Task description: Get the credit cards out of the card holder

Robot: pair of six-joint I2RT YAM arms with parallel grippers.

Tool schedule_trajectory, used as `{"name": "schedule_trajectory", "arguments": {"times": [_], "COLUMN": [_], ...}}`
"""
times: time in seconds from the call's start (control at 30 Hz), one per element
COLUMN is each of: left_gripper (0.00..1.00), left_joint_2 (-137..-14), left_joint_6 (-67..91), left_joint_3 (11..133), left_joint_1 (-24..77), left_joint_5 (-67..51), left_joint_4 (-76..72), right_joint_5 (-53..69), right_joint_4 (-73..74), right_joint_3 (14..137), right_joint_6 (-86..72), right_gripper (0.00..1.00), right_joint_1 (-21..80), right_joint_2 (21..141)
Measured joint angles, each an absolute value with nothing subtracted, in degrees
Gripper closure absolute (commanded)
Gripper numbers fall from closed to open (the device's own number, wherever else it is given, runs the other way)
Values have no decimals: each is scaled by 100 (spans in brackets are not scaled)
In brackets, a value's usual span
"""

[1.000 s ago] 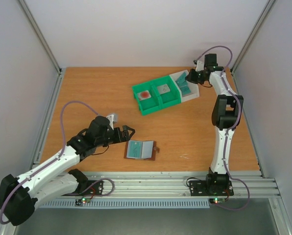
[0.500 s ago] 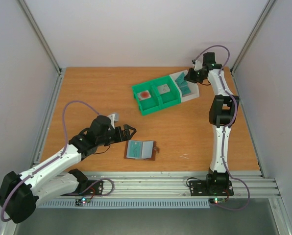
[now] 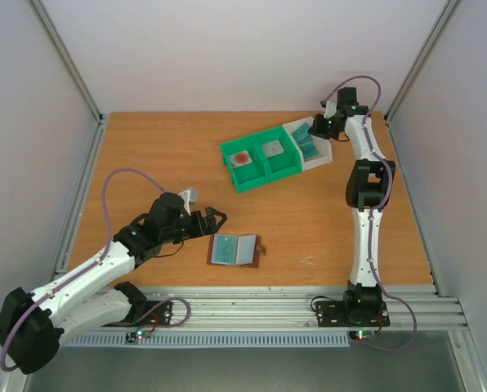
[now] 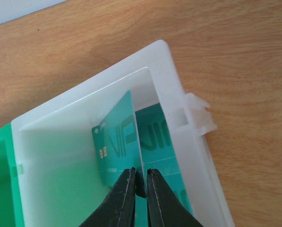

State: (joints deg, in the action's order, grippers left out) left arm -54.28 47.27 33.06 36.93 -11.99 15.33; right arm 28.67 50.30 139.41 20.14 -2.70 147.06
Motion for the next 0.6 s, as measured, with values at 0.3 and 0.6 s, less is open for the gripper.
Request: {"name": "schedule_trajectory", "arguments": {"times": [0.3, 0.6], "left_gripper": [1, 1], "left_joint_2": [-5505, -5728], "left_joint_6": [4563, 4318], "left_joint_3": [3583, 3765], "left_joint_1": [3693, 3693], "left_joint_5": [-1059, -1004], "left_joint_4": [1944, 2176], "right_joint_5": [2655, 2534], "right_joint_4": [5199, 5358], "right_joint_3": [14162, 14247], "right_joint_6": [1999, 1953], "right_gripper": [90, 83], "right_joint_1": [-270, -268], "right_joint_2": [14835, 14835]}}
